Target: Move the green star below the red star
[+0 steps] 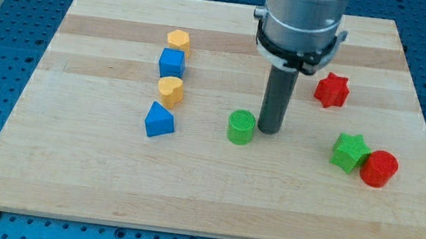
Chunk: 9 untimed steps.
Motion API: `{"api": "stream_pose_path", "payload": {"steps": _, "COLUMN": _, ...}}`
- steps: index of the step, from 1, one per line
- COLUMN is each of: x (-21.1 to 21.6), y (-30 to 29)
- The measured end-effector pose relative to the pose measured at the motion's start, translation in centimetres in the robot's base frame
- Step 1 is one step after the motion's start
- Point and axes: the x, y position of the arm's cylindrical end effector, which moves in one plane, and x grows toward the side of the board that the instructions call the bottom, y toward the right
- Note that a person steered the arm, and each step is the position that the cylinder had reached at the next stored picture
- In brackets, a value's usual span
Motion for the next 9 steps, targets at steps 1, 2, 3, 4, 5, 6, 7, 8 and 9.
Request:
{"api": "stream_pose_path", "payload": {"steps": 1, "x": 0.7, "y": -2.0}}
{"api": "stream_pose_path", "payload": {"steps": 2, "x": 2.0, "y": -3.3}}
{"api": "stream_pose_path", "payload": {"steps": 3, "x": 2.2, "y": 0.4}}
{"api": "stream_pose_path", "payload": {"steps": 4, "x": 6.7, "y": 4.7}}
{"api": "stream_pose_path", "payload": {"steps": 5, "x": 8.0, "y": 11.1}}
{"api": "stream_pose_path", "payload": {"steps": 6, "x": 6.3, "y": 15.6}}
{"api": "stream_pose_path", "payload": {"steps": 7, "x": 6.3, "y": 16.0}}
{"api": "stream_pose_path", "payload": {"steps": 8, "x": 6.1, "y": 15.9}}
{"api": "stream_pose_path", "payload": {"steps": 9, "x": 5.9, "y": 13.4}}
